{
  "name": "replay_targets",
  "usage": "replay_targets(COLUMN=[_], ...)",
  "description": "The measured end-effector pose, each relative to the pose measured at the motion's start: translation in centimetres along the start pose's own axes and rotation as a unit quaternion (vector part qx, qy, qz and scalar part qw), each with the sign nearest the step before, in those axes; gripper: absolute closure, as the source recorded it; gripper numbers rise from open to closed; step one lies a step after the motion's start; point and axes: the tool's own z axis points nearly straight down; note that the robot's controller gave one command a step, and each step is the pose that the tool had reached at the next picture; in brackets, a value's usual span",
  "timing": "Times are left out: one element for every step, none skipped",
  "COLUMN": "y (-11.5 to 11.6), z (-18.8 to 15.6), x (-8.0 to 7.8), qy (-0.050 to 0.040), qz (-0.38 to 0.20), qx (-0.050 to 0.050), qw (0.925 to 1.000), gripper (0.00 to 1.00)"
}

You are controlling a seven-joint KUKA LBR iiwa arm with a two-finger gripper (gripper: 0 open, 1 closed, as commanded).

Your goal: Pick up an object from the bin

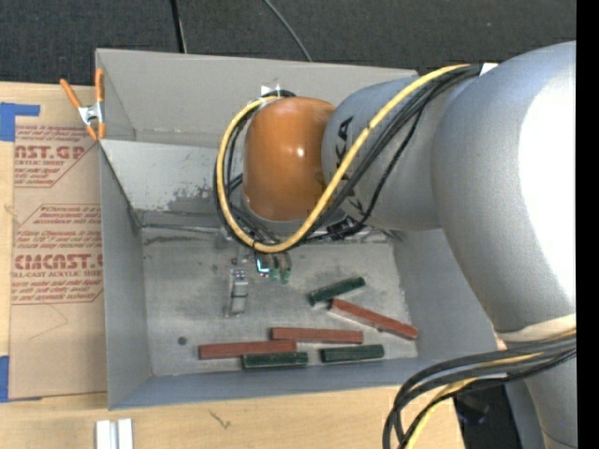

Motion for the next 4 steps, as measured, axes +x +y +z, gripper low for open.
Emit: replay_targets(y=[-0.1,-1.7,-1.2,-1.1], z=[-0.4,-1.4,1.2,5.7], x=[-0.2,4.7,7.1,7.5], qy=[-0.0035,-0.0033,-0.0040,-0.0007], qz=[0.001,-0.024,-0.074,-0.252], qx=[-0.001,0.000,0.000,0.001], qw=[1.0000,0.9997,0.9972,0.9678], gripper=[0.00,0.00,0.00,1.00])
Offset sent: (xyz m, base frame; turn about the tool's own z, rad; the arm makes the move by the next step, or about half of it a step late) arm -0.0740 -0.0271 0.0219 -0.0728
